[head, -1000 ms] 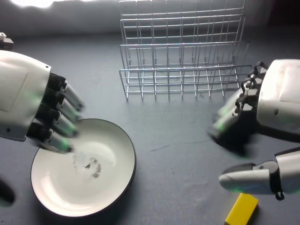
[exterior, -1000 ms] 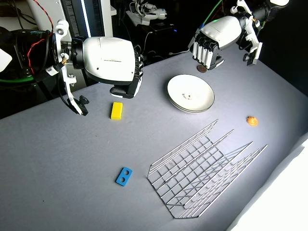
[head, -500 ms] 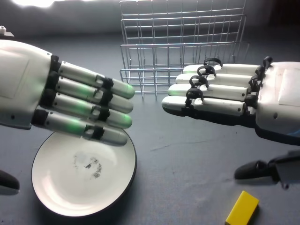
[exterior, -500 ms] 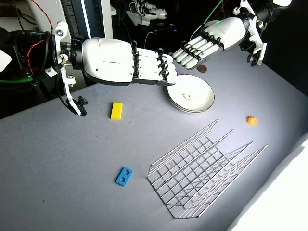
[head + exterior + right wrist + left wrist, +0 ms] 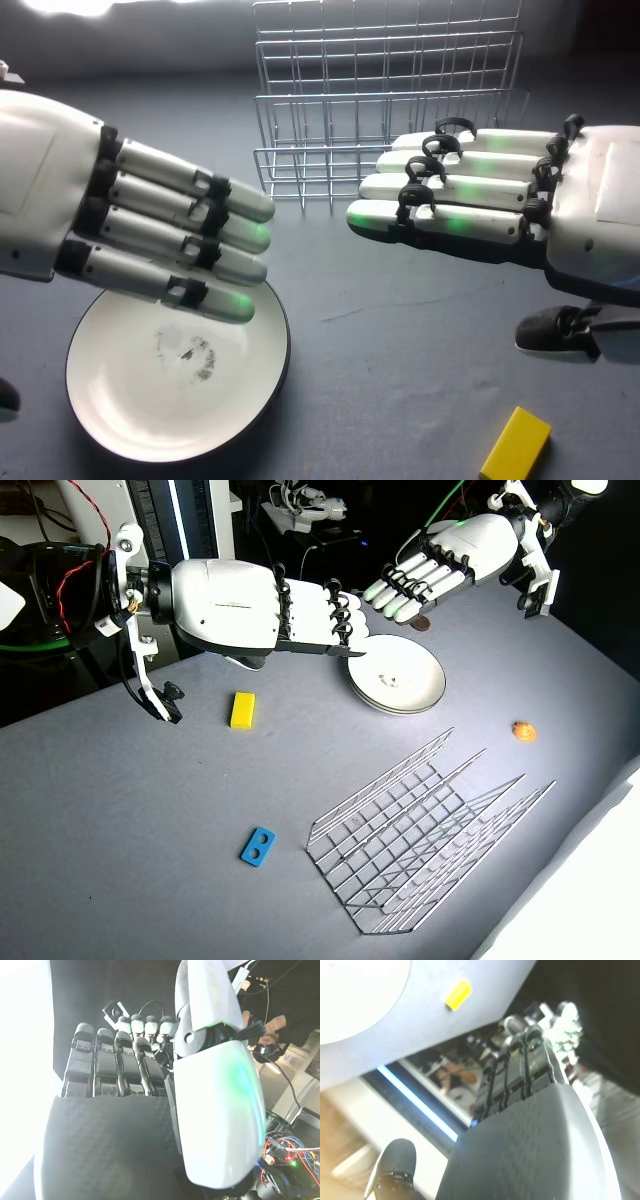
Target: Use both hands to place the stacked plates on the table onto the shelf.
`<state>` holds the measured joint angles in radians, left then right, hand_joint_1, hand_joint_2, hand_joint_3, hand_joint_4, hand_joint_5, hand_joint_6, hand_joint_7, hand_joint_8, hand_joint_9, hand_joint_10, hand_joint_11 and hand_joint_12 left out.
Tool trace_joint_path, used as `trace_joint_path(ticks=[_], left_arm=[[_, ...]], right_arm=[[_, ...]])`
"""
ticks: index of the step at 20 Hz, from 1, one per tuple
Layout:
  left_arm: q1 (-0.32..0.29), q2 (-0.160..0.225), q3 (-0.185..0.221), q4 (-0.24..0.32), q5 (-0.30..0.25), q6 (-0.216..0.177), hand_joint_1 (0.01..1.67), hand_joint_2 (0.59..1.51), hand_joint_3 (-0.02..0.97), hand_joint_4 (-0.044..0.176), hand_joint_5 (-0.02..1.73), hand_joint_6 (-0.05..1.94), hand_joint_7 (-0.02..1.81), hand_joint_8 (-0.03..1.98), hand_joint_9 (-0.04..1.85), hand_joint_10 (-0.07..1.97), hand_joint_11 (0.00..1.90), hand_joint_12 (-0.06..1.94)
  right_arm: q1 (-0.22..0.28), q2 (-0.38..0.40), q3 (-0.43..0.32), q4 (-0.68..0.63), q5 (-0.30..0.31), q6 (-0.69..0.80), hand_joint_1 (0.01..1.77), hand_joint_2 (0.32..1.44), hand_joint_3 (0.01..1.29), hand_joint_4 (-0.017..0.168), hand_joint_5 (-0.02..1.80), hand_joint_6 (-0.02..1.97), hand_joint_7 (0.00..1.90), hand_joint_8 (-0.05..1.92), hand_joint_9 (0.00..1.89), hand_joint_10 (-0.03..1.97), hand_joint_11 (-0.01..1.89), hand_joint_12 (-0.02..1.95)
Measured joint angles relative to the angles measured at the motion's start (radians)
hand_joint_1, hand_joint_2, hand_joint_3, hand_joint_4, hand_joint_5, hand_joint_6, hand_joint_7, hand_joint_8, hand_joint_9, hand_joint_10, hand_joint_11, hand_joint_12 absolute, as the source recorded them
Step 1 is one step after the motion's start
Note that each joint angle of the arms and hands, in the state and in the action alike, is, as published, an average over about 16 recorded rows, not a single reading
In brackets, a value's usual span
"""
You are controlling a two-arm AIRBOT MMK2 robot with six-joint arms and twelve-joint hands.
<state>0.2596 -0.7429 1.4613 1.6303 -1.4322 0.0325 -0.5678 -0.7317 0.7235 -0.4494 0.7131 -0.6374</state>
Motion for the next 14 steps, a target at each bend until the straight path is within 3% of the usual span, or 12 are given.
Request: trace_joint_path(ticks=[8, 14], left_arm=[[-0.043, -0.002, 0.008, 0.071, -0.010, -0.081, 0.02, 0.594, 0.973, 0.002, 0.02, -0.01, 0.02, -0.01, 0.02, 0.01, 0.02, -0.01], [-0.094, 0.002, -0.014, 0.114, 0.005, -0.138, 0.02, 0.597, 0.972, 0.002, 0.02, -0.01, 0.02, -0.01, 0.02, 0.01, 0.02, -0.01]], right_arm=[[-0.002, 0.000, 0.000, 0.002, 0.007, -0.016, 1.37, 0.99, 0.02, -0.002, 0.02, 0.02, 0.02, 0.01, 0.02, 0.00, 0.02, 0.15], [-0.005, -0.001, 0.000, 0.002, 0.009, -0.020, 1.40, 1.00, 0.02, -0.002, 0.02, 0.02, 0.02, 0.01, 0.02, 0.00, 0.02, 0.14]])
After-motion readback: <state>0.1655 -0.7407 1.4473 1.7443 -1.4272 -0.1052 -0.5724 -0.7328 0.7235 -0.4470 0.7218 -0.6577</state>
